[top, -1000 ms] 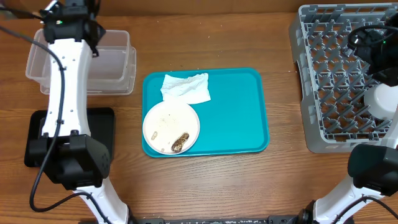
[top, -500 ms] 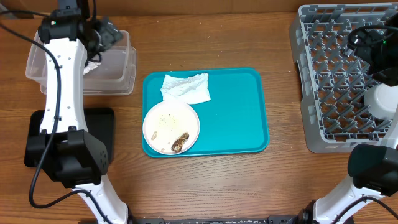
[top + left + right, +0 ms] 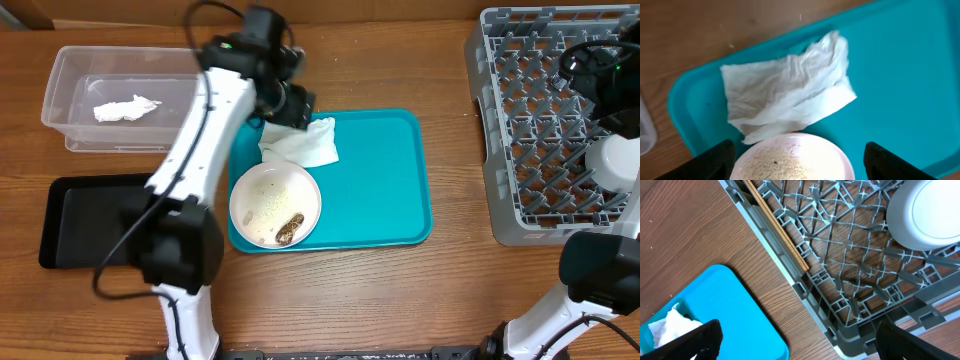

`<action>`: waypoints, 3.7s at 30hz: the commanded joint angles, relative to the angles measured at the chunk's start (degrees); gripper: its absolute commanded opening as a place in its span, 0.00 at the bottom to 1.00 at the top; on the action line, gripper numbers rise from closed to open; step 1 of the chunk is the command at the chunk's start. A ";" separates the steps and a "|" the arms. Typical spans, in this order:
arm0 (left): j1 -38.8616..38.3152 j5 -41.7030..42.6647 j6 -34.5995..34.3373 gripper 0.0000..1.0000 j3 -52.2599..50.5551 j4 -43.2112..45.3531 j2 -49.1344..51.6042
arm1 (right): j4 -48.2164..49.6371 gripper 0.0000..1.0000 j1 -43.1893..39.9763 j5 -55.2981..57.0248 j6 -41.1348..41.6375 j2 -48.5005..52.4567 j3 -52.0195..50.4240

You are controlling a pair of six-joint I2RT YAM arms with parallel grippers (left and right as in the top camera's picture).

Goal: Sort waste into correct bins and load items into the dishwasher
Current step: 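Move the left gripper back to the second napkin on the tray, then pinch the second white napkin with the left gripper and lift it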

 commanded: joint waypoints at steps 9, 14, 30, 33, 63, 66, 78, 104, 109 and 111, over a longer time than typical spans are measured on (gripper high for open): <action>-1.33 -7.82 2.34 0.79 -1.38 0.48 13.14 | 0.22 1.00 -0.07 0.33 0.44 -1.73 -0.13; -1.33 -11.67 -0.20 0.68 -1.16 1.25 13.31 | 0.22 1.00 -0.07 0.33 0.44 -1.73 -0.13; -1.33 -12.28 -3.10 0.04 -1.09 0.85 8.63 | 0.22 1.00 -0.07 0.33 0.44 -1.73 -0.13; -1.33 -12.26 -3.72 0.04 -1.09 0.76 7.65 | 0.24 1.00 -0.07 0.33 0.42 -1.73 -0.13; -8.13 -4.74 17.42 0.73 -1.22 16.92 7.21 | 0.24 1.00 -0.07 0.33 0.42 -1.73 -0.13; -8.13 -6.99 17.62 0.69 -1.22 16.68 8.26 | 0.22 1.00 -0.07 0.33 0.44 -1.73 -0.13; -8.50 -6.97 18.69 0.61 -1.22 17.44 12.68 | 0.22 1.00 -0.07 0.33 0.42 -1.73 -0.13; -8.74 -10.99 13.81 0.04 -0.59 18.18 12.04 | 0.22 1.00 -0.07 0.33 0.44 -1.73 -0.13; -8.83 -10.97 10.40 0.04 -0.33 17.46 8.22 | 0.22 1.00 -0.07 0.33 0.42 -1.73 -0.13; -8.83 -10.99 8.83 0.04 -0.33 16.72 6.60 | 0.22 1.00 -0.07 0.33 0.44 -1.73 -0.13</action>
